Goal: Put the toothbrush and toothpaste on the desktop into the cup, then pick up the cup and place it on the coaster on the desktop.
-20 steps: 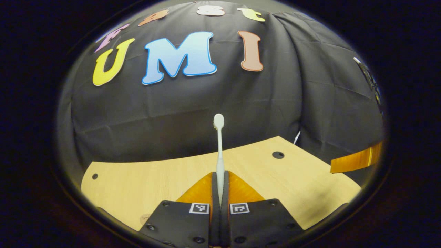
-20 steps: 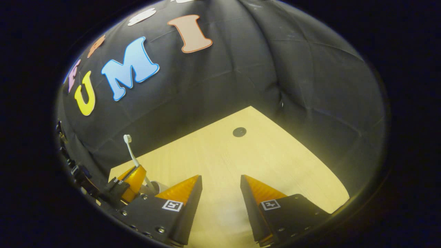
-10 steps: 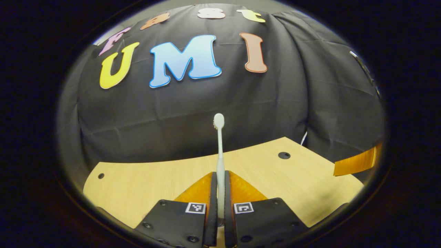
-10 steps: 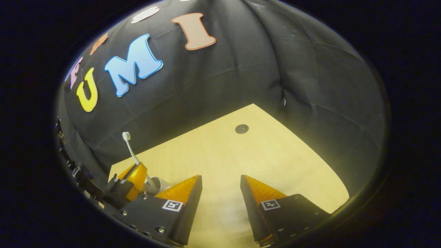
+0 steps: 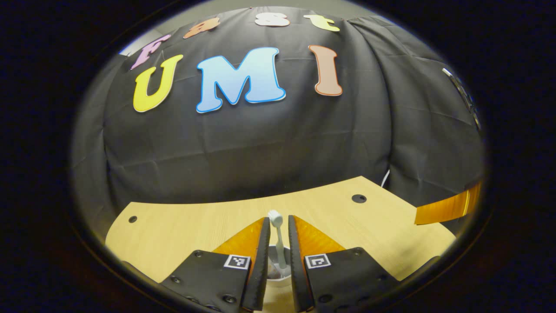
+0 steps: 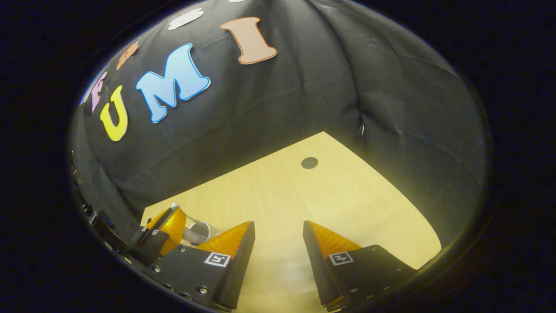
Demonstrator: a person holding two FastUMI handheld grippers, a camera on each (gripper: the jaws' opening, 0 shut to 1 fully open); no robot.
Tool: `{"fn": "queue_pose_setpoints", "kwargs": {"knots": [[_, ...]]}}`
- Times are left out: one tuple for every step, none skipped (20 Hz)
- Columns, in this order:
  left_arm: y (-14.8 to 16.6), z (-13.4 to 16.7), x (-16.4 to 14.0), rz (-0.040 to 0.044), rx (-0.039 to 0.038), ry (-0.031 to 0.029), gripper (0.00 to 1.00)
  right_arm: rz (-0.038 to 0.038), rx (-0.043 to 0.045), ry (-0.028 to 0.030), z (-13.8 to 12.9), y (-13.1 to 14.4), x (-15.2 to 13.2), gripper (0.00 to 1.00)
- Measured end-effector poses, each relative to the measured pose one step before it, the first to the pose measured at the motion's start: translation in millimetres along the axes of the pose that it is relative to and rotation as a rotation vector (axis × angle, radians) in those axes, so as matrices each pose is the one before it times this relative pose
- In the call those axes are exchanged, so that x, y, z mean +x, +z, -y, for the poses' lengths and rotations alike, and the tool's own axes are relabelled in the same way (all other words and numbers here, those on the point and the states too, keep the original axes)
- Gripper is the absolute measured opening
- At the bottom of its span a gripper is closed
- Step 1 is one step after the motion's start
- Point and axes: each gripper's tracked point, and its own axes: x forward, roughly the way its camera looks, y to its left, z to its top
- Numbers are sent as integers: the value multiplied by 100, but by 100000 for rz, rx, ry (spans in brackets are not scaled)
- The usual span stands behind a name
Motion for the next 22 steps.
{"fn": "queue_pose_setpoints", "kwargs": {"knots": [[229,-179,-454,111,-430,314,32,15,-223,899,-187,-39,-43,67],[218,-182,-447,83,-655,372,32,-258,-454,955,-453,-130,-54,67],[59,-231,-592,105,-712,388,32,-280,-762,1085,-603,-30,-70,67],[276,-409,-822,174,-883,390,32,-184,-919,1037,-513,-81,85,67],[293,-444,-713,222,-712,644,32,-171,-1248,1251,-372,-64,-10,67],[176,-534,-765,186,-608,674,32,-226,-1040,1056,-342,-52,188,67],[150,-624,-768,12,-405,584,32,-505,-1183,1614,-474,-64,120,67],[158,-722,-846,-172,-326,1130,32,-819,-1643,1790,-529,-131,149,67],[58,-865,-781,179,-116,1098,32,-689,-1887,1560,-445,-216,112,67],[171,-809,-785,123,-206,1129,32,-912,-2531,1592,-436,-119,105,65],[168,-753,-770,-401,-12,883,34,-815,-3165,2043,-501,-30,126,65],[-150,-686,-937,-865,-288,1156,36,-852,-4122,2395,-484,37,127,67],[-68,-453,-786,-172,-758,76,36,-958,-5451,2036,-308,30,129,67],[24,-628,-946,-181,-575,838,43,-1176,-6030,1856,-200,90,228,67],[47,-357,-813,-699,-788,382,45,-1224,-5734,2394,-391,158,262,67],[-263,-367,-981,-963,-850,875,47,-1486,-4974,2607,-528,-7,435,67],[-220,-440,-679,-716,-1087,416,52,-1815,-4741,2886,-549,-16,304,67],[-64,-314,-703,-549,-1160,384,58,-1897,-3866,2205,-600,35,437,67],[-51,-508,-649,-388,-660,851,64,-1704,-4528,1992,-454,-45,410,67],[-32,-394,-687,-390,-466,1015,64,-1723,-4406,1813,-311,218,392,67],[-28,-404,-531,-398,-501,572,64,-2029,-4354,2491,-480,47,411,67],[-136,-344,-648,-717,-489,216,65,-1665,-2904,2193,-343,-50,303,67]]}}
